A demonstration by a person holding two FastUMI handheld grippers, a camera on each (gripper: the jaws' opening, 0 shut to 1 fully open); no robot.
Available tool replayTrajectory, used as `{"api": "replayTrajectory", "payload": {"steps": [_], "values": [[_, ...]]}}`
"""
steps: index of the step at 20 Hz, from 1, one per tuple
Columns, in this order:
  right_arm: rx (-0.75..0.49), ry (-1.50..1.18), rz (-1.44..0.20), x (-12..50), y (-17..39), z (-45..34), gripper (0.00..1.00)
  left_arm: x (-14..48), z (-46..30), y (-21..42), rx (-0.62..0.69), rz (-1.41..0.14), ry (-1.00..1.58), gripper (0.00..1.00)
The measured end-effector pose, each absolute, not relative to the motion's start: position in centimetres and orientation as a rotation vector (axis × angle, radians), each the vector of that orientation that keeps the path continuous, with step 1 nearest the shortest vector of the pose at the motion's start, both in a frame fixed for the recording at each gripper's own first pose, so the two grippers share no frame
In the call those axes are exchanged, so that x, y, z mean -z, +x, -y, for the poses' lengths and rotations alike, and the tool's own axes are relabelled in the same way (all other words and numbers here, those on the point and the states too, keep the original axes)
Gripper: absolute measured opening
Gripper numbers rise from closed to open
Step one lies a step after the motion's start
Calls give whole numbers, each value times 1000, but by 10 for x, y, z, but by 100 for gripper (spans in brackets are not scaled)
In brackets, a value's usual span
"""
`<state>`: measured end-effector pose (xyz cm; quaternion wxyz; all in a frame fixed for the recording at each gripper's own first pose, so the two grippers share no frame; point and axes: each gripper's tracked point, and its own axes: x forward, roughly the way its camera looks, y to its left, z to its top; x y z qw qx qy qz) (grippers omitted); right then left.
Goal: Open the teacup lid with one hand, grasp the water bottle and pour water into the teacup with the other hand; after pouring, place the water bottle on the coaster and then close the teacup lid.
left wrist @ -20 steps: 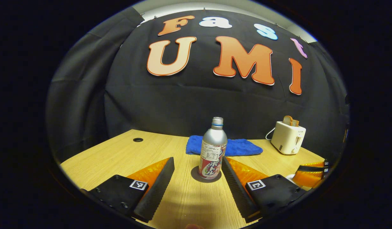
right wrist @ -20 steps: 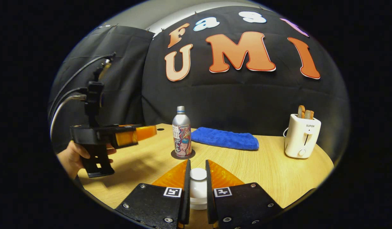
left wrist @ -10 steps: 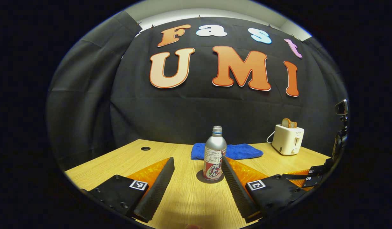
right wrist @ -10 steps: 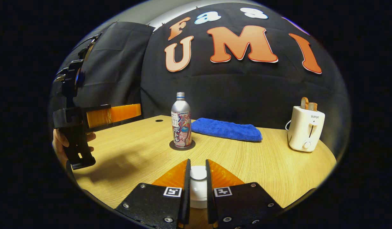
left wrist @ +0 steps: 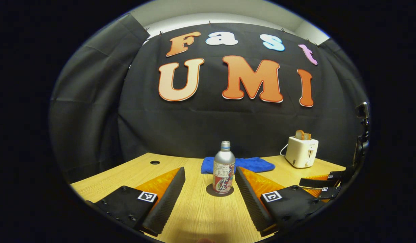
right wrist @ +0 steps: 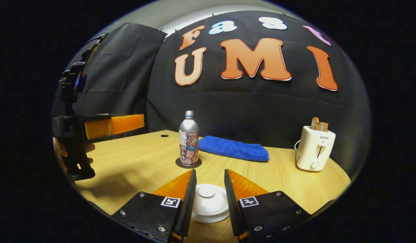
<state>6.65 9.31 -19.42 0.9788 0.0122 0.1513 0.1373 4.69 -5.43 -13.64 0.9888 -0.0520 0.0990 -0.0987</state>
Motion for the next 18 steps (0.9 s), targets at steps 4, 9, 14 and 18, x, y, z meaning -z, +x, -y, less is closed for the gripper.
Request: {"api": "replayTrajectory", "payload": {"steps": [4,9,14,18], "values": [[-239,29,-235,158,62,-78,59,121,55,36,199,-183,-98,97],[-198,-2,-165,118,53,-59,71,106,59,21,197,-175,-96,97],[-140,-19,-117,91,45,-39,81,90,59,7,180,-132,-61,97],[-112,-15,-92,76,40,-27,84,87,61,-2,173,-114,-37,97]]}}
